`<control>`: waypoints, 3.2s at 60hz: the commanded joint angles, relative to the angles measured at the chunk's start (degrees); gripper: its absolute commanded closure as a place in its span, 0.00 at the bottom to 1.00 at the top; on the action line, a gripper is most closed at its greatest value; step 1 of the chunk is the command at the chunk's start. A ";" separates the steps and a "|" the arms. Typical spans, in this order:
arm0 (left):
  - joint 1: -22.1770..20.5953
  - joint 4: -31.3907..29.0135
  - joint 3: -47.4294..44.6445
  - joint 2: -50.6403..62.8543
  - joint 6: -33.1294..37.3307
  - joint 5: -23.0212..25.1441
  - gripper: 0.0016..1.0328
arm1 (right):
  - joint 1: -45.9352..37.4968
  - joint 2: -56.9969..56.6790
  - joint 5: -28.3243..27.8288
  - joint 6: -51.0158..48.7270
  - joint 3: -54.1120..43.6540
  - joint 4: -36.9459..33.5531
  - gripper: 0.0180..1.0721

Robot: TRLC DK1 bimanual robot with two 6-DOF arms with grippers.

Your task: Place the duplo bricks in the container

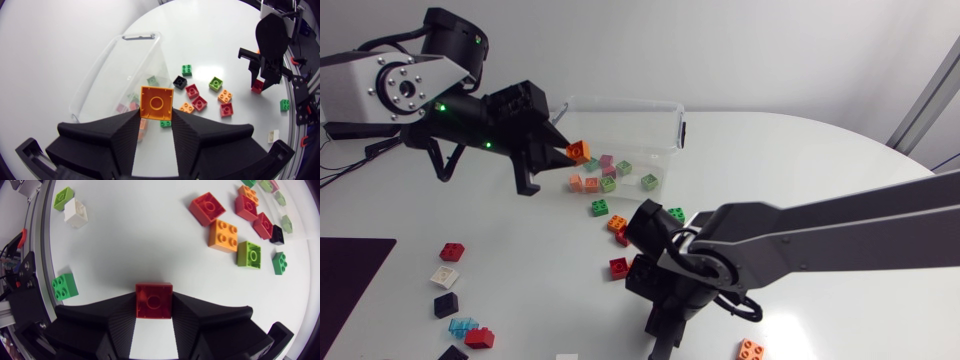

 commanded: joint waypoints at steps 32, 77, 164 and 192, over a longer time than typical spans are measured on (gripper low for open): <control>1.62 10.26 21.41 21.58 -18.65 -3.51 0.75 | -12.55 -8.03 -0.24 -3.21 16.78 -8.12 0.70; 1.45 16.50 7.08 10.07 -22.26 -9.05 0.05 | -21.96 3.04 -4.54 -1.45 37.08 0.23 0.70; -17.71 15.62 -22.98 7.26 -14.87 -7.73 0.07 | -30.83 0.06 -8.41 0.39 34.18 12.79 0.06; -19.82 15.89 -19.82 14.46 -16.10 -11.77 0.10 | -31.19 -18.75 -10.34 -2.25 7.90 11.92 0.06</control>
